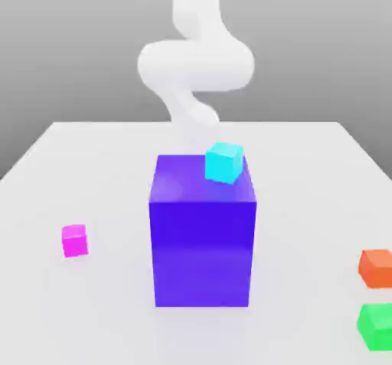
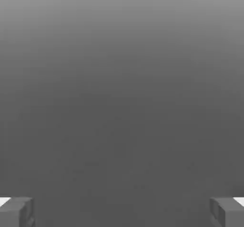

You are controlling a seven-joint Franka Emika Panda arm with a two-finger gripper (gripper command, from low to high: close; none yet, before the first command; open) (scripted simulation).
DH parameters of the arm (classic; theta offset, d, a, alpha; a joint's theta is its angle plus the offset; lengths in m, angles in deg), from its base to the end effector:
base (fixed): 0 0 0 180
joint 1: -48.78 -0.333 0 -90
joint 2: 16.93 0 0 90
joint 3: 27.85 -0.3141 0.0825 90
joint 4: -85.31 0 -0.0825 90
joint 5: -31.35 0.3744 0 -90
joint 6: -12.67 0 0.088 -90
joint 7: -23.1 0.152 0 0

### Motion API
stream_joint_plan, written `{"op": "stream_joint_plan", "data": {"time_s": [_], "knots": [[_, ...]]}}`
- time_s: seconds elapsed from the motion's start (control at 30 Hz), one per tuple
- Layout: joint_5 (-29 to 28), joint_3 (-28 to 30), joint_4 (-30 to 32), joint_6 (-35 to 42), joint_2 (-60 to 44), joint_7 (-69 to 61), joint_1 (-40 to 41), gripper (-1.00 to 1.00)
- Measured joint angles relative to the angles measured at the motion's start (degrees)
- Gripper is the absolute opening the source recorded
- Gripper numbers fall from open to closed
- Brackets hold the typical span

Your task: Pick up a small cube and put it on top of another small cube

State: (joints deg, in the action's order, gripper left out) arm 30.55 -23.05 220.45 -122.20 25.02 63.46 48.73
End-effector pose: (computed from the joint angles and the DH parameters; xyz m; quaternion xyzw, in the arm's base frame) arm 0.3953 -0.0415 0.6271 -0.8643 0.3558 -0.3304 0.1309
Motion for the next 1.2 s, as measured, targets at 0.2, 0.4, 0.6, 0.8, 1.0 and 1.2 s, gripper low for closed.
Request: {"op": "stream_joint_plan", "data": {"time_s": [0.2, 0.4, 0.6, 0.8, 1.0, 1.2], "knots": [[-1.4, 12.3, 8.9, -8.5, -11.0, -15.5, 0.7, 0.0], [-2.5, 23.7, 17.7, -16.9, -22.0, -31.0, 1.9, 0.0], [-3.4, 33.2, 26.3, -25.1, -32.6, -46.2, 4.4, 0.0], [-1.9, 37.7, 31.4, -31.5, -40.9, -58.1, 8.0, 0.0], [11.8, 32.1, 29.9, -34.3, -46.0, -68.7, 10.0, 0.0], [25.3, 20.6, 28.2, -37.3, -51.1, -78.7, 18.3, 0.0]]}}
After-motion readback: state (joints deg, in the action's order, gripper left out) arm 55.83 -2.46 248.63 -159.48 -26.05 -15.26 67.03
